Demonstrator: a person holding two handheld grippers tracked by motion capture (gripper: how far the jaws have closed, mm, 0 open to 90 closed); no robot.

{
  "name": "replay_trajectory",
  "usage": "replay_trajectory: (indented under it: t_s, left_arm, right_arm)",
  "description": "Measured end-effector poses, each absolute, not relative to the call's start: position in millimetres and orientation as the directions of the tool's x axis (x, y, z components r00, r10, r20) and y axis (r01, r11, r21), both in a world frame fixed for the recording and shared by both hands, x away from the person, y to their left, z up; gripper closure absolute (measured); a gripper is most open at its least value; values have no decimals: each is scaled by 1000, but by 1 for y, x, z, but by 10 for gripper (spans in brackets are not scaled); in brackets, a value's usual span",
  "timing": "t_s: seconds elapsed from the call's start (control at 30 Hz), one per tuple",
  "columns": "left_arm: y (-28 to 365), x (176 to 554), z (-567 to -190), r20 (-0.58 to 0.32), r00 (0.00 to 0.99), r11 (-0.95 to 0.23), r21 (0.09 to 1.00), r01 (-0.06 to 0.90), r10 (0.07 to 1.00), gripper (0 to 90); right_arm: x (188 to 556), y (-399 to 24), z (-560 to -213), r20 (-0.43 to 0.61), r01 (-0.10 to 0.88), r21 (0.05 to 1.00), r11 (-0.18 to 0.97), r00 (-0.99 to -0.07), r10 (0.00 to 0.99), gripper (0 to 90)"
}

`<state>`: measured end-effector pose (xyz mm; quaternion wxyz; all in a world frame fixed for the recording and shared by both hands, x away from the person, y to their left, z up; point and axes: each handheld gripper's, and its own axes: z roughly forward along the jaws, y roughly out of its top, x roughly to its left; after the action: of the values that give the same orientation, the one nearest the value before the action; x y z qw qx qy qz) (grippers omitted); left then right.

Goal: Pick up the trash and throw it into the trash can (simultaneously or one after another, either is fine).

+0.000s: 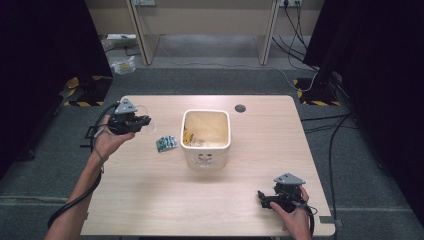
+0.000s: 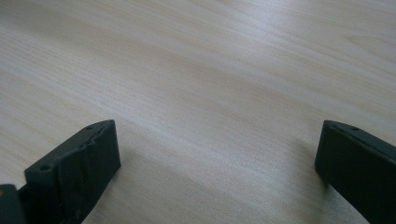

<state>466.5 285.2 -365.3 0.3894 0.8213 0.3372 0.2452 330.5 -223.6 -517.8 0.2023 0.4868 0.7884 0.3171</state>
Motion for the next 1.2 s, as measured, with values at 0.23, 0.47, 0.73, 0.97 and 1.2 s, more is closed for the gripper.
replay_trajectory:
  t_s: [0.23, 0.47, 0.73, 0.97, 1.2]
  left_arm:
    - [272, 458, -341, 172, 678, -497, 807, 319, 714, 824]
    - [255, 449, -312, 189, 697, -504, 818, 278, 691, 823]
    - [223, 440, -292, 179, 754, -501, 836, 223, 633, 822]
    - [199, 436, -287, 185, 790, -518, 834, 189, 585, 821]
    - [181, 436, -287, 182, 815, -524, 835, 168, 550, 821]
  right_arm:
    - [330, -223, -518, -12, 638, 697, 327, -446, 895, 4]
    - [330, -223, -518, -14, 636, 697, 331, -449, 894, 7]
    - [330, -223, -518, -17, 634, 697, 334, -451, 892, 7]
    - [330, -223, -518, -18, 632, 698, 335, -453, 892, 7]
    - [330, -223, -518, -17, 633, 698, 335, -453, 892, 7]
